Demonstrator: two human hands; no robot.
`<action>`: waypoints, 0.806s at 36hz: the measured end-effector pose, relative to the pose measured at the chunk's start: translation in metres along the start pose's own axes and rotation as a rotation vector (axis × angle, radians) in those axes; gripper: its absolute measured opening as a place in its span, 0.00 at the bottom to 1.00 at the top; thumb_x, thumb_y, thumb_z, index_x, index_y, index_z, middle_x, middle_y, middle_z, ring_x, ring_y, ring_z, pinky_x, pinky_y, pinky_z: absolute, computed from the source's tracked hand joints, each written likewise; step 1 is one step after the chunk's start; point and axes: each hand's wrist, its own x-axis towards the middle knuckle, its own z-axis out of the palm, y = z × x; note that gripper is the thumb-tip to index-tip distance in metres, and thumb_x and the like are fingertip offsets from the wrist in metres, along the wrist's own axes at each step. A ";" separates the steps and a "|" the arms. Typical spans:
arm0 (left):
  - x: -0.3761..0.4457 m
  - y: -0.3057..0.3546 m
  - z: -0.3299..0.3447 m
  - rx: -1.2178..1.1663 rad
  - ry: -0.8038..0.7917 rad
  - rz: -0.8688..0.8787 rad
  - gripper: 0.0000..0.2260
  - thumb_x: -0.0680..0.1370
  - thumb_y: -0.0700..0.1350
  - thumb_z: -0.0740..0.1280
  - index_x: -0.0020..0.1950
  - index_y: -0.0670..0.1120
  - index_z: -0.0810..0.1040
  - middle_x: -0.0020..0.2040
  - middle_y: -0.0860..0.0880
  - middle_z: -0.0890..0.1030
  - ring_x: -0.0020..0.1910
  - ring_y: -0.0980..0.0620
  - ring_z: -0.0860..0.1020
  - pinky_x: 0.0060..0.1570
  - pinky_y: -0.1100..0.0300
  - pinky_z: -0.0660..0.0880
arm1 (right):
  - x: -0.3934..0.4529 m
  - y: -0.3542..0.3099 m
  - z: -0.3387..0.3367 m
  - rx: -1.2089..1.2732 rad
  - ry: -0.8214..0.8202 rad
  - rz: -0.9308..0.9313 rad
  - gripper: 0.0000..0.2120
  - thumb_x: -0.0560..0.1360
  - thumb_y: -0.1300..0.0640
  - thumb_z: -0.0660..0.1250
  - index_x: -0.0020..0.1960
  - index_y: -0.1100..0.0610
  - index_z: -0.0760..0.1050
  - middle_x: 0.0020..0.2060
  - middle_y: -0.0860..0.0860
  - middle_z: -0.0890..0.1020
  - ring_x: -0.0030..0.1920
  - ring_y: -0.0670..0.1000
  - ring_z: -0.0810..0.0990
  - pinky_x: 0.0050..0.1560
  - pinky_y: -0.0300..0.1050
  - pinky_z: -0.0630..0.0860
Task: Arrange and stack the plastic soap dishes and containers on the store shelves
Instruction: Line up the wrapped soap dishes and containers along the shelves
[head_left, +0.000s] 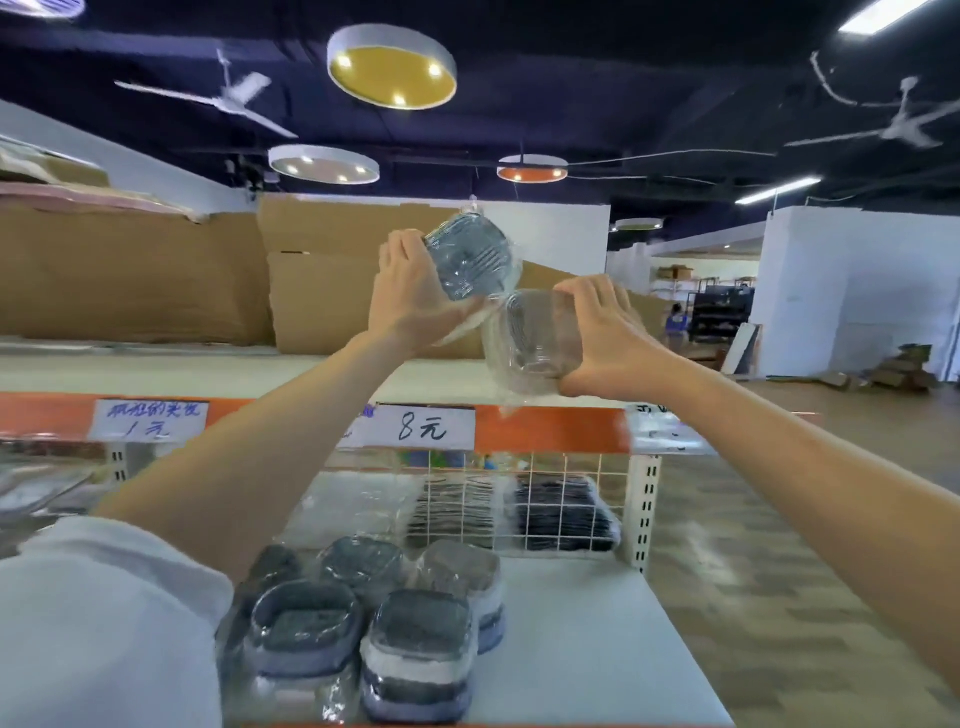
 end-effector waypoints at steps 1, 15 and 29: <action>-0.005 0.002 -0.006 -0.016 0.009 0.012 0.39 0.65 0.64 0.73 0.62 0.37 0.64 0.57 0.44 0.66 0.56 0.48 0.65 0.60 0.56 0.67 | -0.006 -0.002 -0.003 0.010 0.011 -0.026 0.41 0.63 0.59 0.75 0.70 0.59 0.58 0.63 0.53 0.61 0.62 0.50 0.58 0.63 0.43 0.60; -0.121 0.035 -0.053 0.103 -0.121 0.218 0.47 0.58 0.77 0.61 0.58 0.38 0.68 0.53 0.45 0.70 0.50 0.51 0.68 0.53 0.58 0.68 | -0.116 -0.010 0.003 -0.113 -0.092 -0.311 0.42 0.62 0.47 0.74 0.70 0.56 0.59 0.63 0.51 0.62 0.61 0.48 0.57 0.62 0.44 0.58; -0.233 0.030 0.011 0.233 -0.481 0.241 0.48 0.64 0.76 0.60 0.67 0.39 0.64 0.62 0.45 0.69 0.61 0.47 0.67 0.66 0.50 0.66 | -0.210 0.033 0.070 -0.330 -0.495 -0.234 0.38 0.67 0.51 0.66 0.73 0.58 0.56 0.68 0.53 0.60 0.71 0.55 0.58 0.71 0.49 0.54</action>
